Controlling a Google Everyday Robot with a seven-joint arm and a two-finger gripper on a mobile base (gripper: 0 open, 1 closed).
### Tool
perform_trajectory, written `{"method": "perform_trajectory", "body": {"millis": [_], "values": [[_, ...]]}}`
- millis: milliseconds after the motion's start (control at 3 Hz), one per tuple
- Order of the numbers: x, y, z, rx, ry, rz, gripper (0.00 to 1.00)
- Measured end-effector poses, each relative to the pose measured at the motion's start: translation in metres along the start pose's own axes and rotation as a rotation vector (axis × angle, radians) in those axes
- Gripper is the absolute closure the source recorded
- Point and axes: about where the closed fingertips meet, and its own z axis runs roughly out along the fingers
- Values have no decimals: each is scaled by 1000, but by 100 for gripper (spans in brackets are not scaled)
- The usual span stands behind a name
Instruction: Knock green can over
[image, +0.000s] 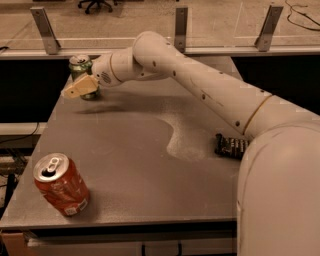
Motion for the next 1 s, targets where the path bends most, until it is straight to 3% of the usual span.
{"method": "perform_trajectory", "body": {"millis": [333,667,1000], "values": [[1,0,3,-10,-7,15,41],[0,-10,-13,-9,0,-18,64],[-2,-31,-43,-13,52,-87,88]]}}
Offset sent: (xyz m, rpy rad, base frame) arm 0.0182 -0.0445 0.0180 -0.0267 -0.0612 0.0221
